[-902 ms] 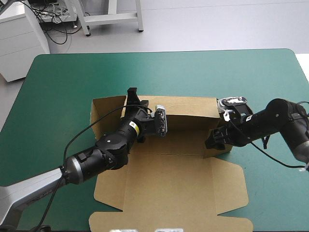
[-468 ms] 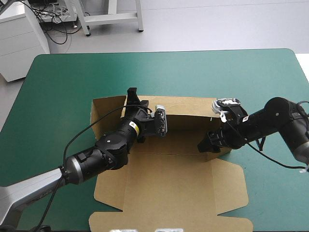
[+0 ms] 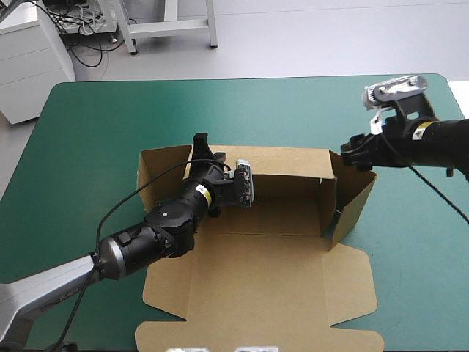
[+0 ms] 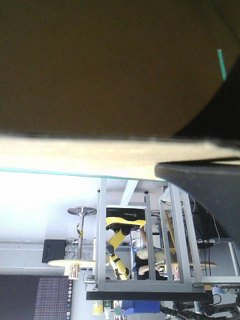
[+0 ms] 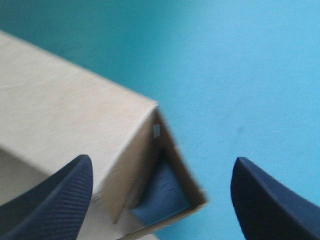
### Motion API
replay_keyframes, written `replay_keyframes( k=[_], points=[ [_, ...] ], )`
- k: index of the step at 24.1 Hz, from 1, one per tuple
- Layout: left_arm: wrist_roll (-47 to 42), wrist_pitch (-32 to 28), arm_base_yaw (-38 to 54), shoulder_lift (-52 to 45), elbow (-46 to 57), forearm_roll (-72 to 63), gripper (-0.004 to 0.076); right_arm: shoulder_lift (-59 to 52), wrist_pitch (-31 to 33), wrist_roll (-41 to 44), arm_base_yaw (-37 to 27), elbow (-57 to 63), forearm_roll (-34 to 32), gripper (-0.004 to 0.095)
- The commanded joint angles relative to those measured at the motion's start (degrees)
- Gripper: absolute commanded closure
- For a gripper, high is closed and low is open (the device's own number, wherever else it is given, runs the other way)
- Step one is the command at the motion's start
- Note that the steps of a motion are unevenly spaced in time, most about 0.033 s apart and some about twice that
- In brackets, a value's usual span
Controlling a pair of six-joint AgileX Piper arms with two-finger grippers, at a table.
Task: Fold the box
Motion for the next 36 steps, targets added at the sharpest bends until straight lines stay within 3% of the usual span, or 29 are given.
replay_keyframes(
  k=[1,5,12,21,25,29,36],
  points=[
    [-1.2,-2.2,-0.4,-0.6,-0.5,-3.9,0.0756,0.4,-6.1,6.6,-0.1,-3.0,-10.9,0.0214],
    [-2.7,-2.4,-0.4,-0.6,-0.5,-3.9,0.0756,3.4,-6.1,9.6,-0.1,-2.9,-15.0,0.0214],
    [-2.8,-2.6,-0.4,-0.6,-0.5,-3.5,0.0756,12.3,-5.8,12.5,-0.2,-2.9,-15.2,0.0214],
    [-2.8,-1.8,-0.4,-0.6,-0.5,-3.5,0.0756,17.8,-3.3,13.0,-0.2,0.5,-9.8,0.0217],
    [-2.8,-0.7,-0.4,-0.6,-0.5,-3.5,0.0756,13.9,-5.3,12.1,-0.2,8.0,-9.0,0.0219],
    [-2.7,-0.7,-0.4,-0.6,-0.5,-3.5,0.0756,5.2,-12.2,6.8,-0.2,17.1,-2.5,0.0266],
    [-2.7,-0.8,-0.4,-0.6,-0.5,-3.5,0.0756,-2.6,-14.5,1.3,-0.2,24.5,0.9,0.0269]
  ],
)
